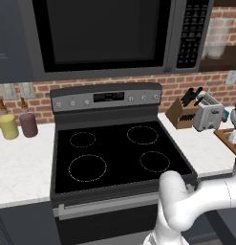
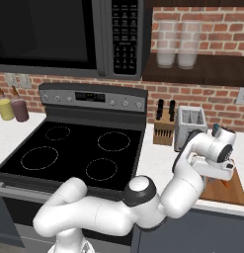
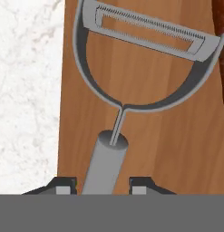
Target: Place the appropriate cutting tool for cutting the carrot skin on the cutting board.
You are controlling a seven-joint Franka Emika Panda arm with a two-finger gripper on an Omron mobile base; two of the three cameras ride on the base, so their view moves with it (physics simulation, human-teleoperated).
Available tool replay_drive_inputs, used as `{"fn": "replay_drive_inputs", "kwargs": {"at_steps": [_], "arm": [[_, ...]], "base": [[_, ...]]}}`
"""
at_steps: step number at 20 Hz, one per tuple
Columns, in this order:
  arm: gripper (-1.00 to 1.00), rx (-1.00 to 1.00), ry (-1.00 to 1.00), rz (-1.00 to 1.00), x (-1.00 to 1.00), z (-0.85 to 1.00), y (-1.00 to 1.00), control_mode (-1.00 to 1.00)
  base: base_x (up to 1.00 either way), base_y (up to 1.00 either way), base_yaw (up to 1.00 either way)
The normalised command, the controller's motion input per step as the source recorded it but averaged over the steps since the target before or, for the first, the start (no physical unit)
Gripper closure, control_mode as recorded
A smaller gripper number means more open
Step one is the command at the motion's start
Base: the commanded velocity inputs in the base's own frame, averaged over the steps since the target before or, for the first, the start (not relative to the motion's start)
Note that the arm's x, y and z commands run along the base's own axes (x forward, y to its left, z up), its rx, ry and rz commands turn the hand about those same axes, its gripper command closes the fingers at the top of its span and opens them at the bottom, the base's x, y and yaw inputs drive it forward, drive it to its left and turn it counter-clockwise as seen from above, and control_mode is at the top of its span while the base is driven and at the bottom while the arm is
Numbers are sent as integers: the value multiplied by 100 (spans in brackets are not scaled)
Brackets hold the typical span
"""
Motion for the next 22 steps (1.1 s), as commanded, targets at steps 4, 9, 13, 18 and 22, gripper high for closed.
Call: {"fn": "replay_drive_inputs", "kwargs": {"at_steps": [4,9,13,18,22], "arm": [[-100,-1,-1,0,-21,9,-2,-100],[-100,-2,-1,-9,-39,29,17,-100],[-100,-8,-12,-6,-81,43,55,-100],[-100,-14,-12,0,-75,42,97,-100],[-100,-6,0,-2,-96,6,100,-100]], "base": [[0,0,0],[0,0,0],[0,0,0],[0,0,0],[0,0,0]]}}
